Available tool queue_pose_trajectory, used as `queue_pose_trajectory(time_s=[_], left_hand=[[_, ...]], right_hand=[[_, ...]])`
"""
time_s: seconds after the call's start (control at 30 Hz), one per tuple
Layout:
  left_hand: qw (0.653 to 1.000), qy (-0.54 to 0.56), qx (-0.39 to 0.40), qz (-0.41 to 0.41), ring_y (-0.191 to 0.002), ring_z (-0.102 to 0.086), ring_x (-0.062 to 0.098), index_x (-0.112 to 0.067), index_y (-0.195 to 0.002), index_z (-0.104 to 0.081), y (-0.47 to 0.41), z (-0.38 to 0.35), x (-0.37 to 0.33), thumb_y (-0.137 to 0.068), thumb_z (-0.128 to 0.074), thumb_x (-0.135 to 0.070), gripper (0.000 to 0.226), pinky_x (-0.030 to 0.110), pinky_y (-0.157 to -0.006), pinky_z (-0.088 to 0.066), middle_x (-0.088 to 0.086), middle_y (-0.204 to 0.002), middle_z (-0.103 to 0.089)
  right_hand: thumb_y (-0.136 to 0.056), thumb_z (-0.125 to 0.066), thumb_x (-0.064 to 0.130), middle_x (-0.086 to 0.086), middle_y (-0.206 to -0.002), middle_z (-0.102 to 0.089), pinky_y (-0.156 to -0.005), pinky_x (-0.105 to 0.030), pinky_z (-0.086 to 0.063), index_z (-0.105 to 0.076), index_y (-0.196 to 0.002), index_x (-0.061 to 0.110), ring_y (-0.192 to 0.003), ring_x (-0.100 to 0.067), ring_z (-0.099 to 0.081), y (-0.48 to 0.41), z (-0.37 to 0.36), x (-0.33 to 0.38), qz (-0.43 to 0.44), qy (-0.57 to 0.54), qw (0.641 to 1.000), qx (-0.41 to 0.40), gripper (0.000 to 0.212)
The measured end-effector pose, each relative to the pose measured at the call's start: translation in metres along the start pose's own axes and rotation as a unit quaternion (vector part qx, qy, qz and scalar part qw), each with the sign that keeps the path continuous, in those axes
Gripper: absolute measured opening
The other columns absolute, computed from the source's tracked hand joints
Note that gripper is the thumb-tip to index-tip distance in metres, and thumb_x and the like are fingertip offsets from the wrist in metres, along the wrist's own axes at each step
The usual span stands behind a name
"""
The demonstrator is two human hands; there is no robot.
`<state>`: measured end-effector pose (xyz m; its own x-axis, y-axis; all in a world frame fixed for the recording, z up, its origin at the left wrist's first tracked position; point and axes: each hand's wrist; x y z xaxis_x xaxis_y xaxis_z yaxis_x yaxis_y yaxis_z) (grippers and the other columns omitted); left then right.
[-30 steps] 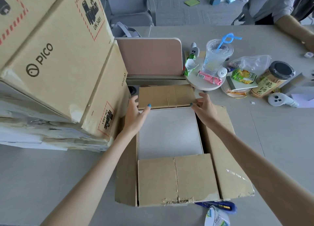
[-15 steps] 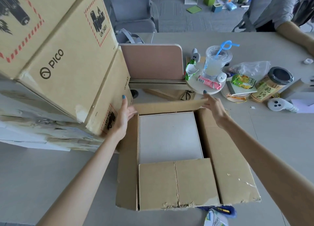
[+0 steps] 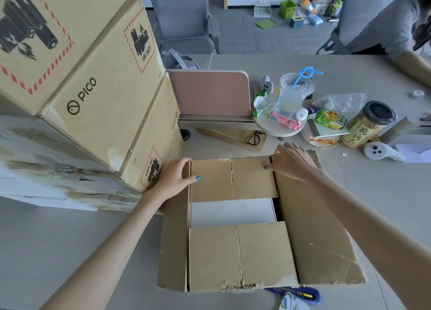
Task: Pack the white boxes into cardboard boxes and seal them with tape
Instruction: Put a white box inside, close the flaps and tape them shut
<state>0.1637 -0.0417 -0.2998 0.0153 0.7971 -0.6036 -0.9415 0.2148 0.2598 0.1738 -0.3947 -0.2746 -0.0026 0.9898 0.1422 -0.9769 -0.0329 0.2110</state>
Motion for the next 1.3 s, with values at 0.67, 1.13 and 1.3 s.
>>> queue_pose_trajectory(time_s=[0.67,1.13,1.3], left_hand=[[0.977,-0.213,-0.017,0.002,-0.122,-0.036,0.029,-0.020,-0.135,-0.051,-0.029,-0.007,-0.049,-0.084,-0.060,-0.066,0.070,0.037,-0.101,-0.034,0.011,-0.122,-0.049],[0.846,-0.530,-0.050,-0.024,-0.124,-0.048,0.028,-0.021,-0.121,-0.060,-0.041,0.011,-0.111,-0.085,-0.054,-0.064,0.056,0.048,-0.117,-0.015,0.007,-0.121,-0.065],[0.861,-0.503,-0.066,0.037,-0.106,-0.058,0.024,-0.023,-0.106,-0.065,-0.032,0.042,-0.125,-0.083,-0.061,-0.043,0.030,0.035,-0.090,-0.040,0.001,-0.105,-0.068]], right_hand=[[-0.088,-0.054,0.027,0.000,-0.103,-0.063,-0.092,-0.039,-0.041,-0.062,-0.107,0.018,-0.094,-0.021,-0.059,-0.013,0.065,0.088,-0.028,0.464,0.883,0.060,0.023],[-0.086,-0.058,-0.003,-0.015,-0.144,-0.035,-0.081,-0.035,-0.051,-0.044,-0.133,0.006,-0.130,-0.031,-0.038,0.019,0.056,0.062,-0.058,0.039,0.991,-0.116,0.049],[-0.083,-0.052,-0.007,-0.013,-0.144,-0.033,-0.068,-0.034,-0.044,-0.041,-0.133,0.005,-0.128,-0.032,-0.037,0.026,0.051,0.068,-0.029,-0.015,0.990,-0.139,0.053]])
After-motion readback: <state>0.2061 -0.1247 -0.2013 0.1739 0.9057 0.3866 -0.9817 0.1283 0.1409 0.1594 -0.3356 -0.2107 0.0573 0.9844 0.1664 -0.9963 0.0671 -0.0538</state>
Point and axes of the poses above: each hand's wrist, its own y-axis away from the middle knuckle, its own z-axis out of the back of the hand, x = y × z
